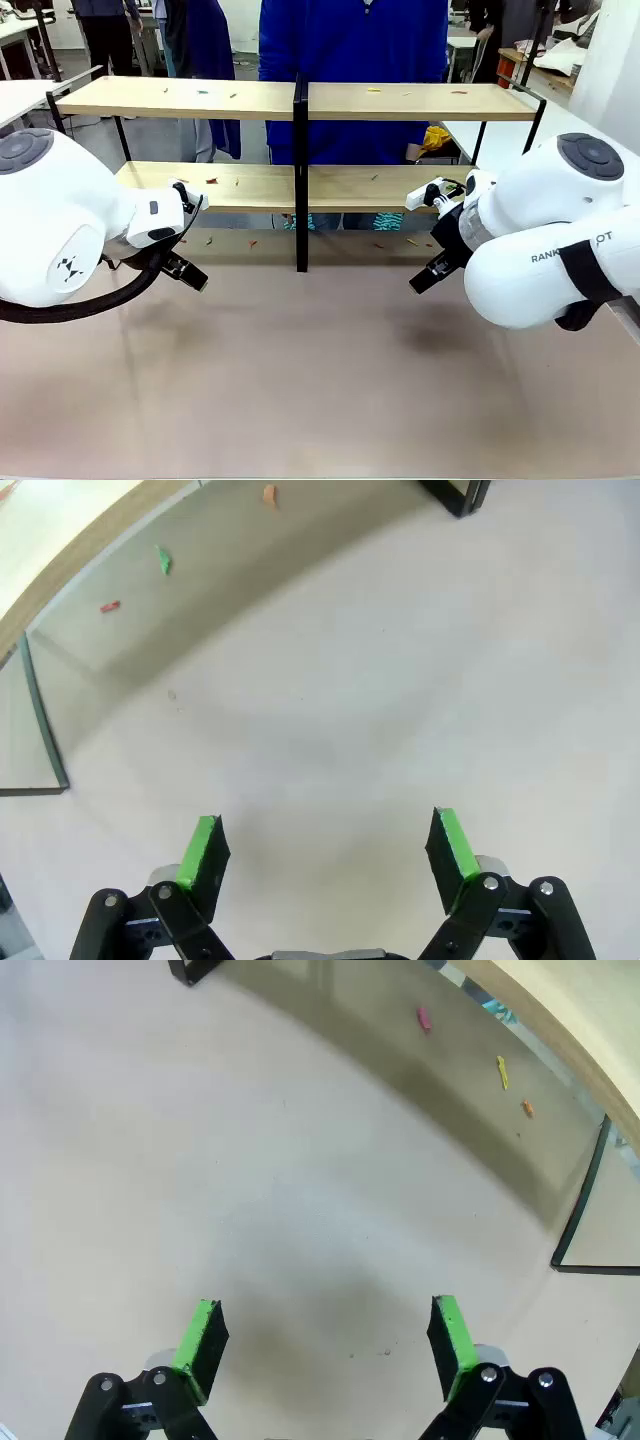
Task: Clean the shelves.
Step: Pick up the Duster when the human hands it over.
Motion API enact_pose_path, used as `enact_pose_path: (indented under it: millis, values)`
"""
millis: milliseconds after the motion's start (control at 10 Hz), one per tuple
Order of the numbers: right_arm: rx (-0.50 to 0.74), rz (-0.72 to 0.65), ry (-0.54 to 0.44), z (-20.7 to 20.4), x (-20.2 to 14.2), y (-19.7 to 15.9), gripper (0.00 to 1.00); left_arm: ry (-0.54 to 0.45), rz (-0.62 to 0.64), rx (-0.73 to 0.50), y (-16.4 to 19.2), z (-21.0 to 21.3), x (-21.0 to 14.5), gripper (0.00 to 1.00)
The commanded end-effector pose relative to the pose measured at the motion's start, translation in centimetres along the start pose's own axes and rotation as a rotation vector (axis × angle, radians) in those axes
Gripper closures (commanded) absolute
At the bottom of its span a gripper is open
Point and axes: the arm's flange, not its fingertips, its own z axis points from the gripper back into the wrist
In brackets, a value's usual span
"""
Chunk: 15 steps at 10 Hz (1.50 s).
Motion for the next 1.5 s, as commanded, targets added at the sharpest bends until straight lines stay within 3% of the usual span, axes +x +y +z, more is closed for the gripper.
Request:
enact_pose_path:
  millis: [0, 1400]
  values:
    - [0.0, 0.0, 0.0, 0.0, 0.01, 0.0, 0.0, 0.0, 0.0, 0.0, 0.0, 0.01, 0.01, 0.0]
    - [0.0, 0.0, 0.0, 0.0, 0.01, 0.0, 0.0, 0.0, 0.0, 0.0, 0.0, 0.01, 0.01, 0.0]
